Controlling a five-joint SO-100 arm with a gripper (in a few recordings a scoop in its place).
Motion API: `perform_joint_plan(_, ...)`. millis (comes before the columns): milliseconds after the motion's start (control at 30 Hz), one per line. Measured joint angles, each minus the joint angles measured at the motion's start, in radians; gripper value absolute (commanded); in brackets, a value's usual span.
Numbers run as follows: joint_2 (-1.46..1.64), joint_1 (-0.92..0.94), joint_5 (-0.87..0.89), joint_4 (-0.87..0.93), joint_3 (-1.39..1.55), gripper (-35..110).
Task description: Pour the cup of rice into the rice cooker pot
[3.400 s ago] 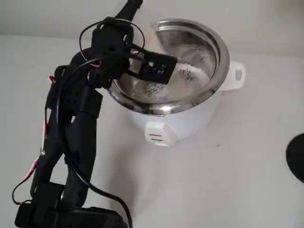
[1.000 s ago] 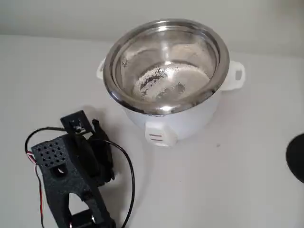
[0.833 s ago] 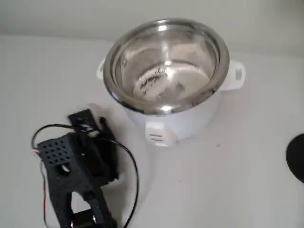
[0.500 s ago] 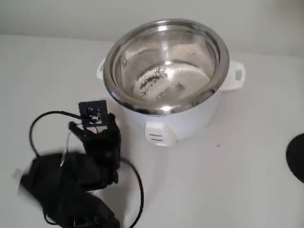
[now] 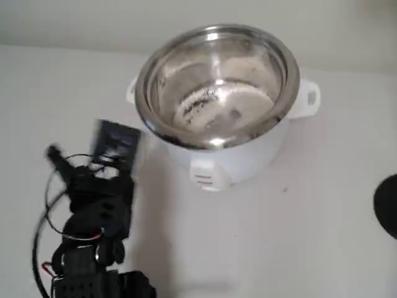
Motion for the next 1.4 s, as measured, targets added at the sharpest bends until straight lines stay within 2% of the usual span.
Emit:
perform_joint_plan(67,0.023,0.052,0.077,0.202,-0.100,47)
perform_joint_plan(133,0.026,0.104,0.130,0.374,-0.164,17)
perform_joint_plan(167,0.029,0.126,0.143,0.437,-0.179,13)
perform_joint_plan(267,0.031,0.186,0.173,0.583,-0.210,6)
perform_joint_plan(400,0.031,0.336,0.229,0.661,-0.206,4)
perform_joint_plan(667,0.031,0.442,0.457,0.681,-0.071,0)
perform_joint_plan(933,0.031,0.430,0.574,0.578,0.135,0)
perform_joint_plan(1400,0.031,0.476,0.620,0.572,0.158,0)
